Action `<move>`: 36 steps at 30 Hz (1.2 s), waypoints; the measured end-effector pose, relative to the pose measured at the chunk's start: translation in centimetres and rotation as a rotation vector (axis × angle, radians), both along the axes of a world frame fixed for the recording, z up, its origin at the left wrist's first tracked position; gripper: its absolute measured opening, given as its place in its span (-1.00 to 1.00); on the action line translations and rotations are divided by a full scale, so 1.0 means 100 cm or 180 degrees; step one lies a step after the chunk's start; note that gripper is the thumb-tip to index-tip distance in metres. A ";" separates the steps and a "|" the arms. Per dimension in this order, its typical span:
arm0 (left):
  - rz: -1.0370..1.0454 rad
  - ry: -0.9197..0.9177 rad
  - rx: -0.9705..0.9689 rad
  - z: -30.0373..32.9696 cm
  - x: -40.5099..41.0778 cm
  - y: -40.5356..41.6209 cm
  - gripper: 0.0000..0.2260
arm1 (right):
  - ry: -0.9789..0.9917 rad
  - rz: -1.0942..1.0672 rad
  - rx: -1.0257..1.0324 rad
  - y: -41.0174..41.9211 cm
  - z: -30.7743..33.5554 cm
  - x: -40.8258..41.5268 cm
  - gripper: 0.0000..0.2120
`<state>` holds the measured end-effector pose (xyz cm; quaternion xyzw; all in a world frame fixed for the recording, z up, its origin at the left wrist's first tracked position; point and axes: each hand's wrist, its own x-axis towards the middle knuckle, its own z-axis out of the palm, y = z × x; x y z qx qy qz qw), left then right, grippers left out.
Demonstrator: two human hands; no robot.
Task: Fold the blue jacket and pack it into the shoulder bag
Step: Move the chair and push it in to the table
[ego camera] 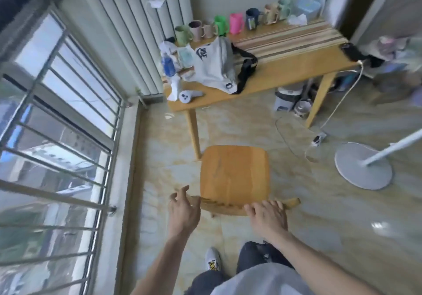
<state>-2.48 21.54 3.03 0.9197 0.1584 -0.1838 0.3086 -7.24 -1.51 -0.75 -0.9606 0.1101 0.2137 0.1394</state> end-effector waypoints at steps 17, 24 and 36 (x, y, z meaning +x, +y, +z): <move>0.1353 0.1082 -0.1366 -0.035 0.063 0.010 -0.21 | -0.0776 -0.3128 0.0614 -0.013 -0.012 0.027 -0.57; 0.2432 0.1631 -0.1901 -0.049 0.073 0.017 -0.78 | -0.0523 -0.5597 0.1942 -0.035 -0.014 0.041 -0.52; 0.2852 0.2020 -0.1814 -0.025 0.096 -0.010 -0.84 | 0.0696 -0.5345 0.3843 -0.072 0.015 0.057 -0.78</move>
